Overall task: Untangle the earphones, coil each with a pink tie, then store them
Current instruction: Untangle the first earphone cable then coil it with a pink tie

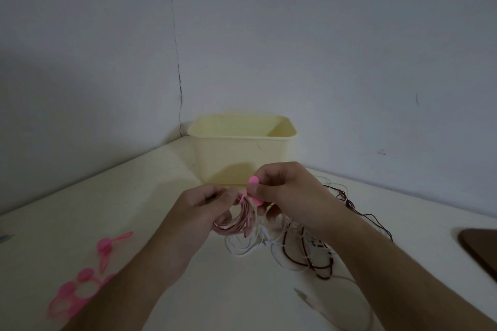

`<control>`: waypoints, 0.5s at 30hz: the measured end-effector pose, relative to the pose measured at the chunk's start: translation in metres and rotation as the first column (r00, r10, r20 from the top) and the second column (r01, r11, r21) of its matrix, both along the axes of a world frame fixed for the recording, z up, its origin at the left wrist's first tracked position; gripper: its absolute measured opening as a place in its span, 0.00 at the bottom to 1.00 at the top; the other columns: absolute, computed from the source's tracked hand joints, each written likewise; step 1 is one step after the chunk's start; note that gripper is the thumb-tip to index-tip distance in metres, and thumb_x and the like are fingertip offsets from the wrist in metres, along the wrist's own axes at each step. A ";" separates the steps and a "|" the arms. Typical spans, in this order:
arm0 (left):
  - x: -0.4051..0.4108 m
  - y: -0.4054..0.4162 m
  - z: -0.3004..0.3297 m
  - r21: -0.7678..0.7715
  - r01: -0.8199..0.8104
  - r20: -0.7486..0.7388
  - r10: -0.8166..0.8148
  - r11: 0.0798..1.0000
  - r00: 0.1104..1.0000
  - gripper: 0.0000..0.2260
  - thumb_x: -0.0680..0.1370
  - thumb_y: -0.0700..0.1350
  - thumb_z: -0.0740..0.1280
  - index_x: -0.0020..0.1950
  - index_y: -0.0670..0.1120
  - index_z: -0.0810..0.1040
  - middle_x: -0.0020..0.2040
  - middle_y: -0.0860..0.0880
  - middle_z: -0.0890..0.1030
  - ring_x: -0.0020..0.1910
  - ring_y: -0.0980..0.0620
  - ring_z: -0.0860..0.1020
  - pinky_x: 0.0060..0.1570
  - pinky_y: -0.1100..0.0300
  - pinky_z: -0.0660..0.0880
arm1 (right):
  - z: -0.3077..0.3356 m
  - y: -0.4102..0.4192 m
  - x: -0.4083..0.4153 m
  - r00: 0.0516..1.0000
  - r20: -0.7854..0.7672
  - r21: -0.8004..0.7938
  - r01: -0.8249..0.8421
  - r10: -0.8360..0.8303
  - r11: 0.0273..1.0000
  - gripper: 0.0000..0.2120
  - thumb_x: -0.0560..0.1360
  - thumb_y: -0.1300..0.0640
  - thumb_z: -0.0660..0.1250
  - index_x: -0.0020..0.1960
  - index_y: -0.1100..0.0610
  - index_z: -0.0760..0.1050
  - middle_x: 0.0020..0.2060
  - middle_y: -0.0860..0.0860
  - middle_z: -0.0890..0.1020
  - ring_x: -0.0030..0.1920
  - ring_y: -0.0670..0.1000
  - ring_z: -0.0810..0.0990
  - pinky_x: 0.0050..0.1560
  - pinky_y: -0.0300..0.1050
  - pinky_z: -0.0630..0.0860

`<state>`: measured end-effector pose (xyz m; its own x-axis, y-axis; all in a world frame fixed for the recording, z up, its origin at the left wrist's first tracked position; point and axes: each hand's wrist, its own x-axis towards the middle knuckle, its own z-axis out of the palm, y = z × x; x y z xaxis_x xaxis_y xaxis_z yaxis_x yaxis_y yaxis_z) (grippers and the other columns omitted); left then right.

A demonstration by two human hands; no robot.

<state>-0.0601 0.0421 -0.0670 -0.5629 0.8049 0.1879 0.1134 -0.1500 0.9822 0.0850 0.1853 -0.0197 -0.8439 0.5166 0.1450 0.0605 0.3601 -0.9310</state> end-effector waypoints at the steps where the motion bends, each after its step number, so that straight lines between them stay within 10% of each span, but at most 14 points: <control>1: 0.000 -0.001 0.000 0.004 0.021 0.005 -0.021 1.000 1.000 0.10 0.80 0.49 0.72 0.48 0.43 0.85 0.32 0.51 0.73 0.37 0.50 0.71 0.49 0.49 0.68 | 0.000 0.000 0.000 1.000 -0.003 -0.031 -0.005 0.005 0.999 0.08 0.81 0.62 0.72 0.45 0.65 0.81 0.34 0.55 0.81 0.34 0.53 0.81 0.34 0.46 0.77; 10: 0.006 0.000 0.004 0.068 0.144 0.128 -0.152 0.987 0.980 0.07 0.73 0.44 0.72 0.42 0.40 0.80 0.32 0.47 0.70 0.33 0.49 0.68 0.37 0.57 0.68 | 0.000 -0.006 0.001 0.996 0.075 -0.109 -0.032 0.040 0.993 0.09 0.83 0.62 0.69 0.46 0.65 0.80 0.31 0.54 0.78 0.28 0.48 0.78 0.27 0.40 0.77; 15: 0.012 -0.002 0.006 0.056 0.152 0.079 -0.157 0.987 0.985 0.24 0.73 0.55 0.77 0.47 0.33 0.78 0.29 0.49 0.68 0.30 0.48 0.62 0.40 0.52 0.58 | -0.004 -0.006 -0.003 0.997 0.068 -0.123 -0.024 0.033 0.992 0.07 0.83 0.64 0.69 0.49 0.69 0.80 0.31 0.56 0.75 0.27 0.48 0.76 0.26 0.40 0.76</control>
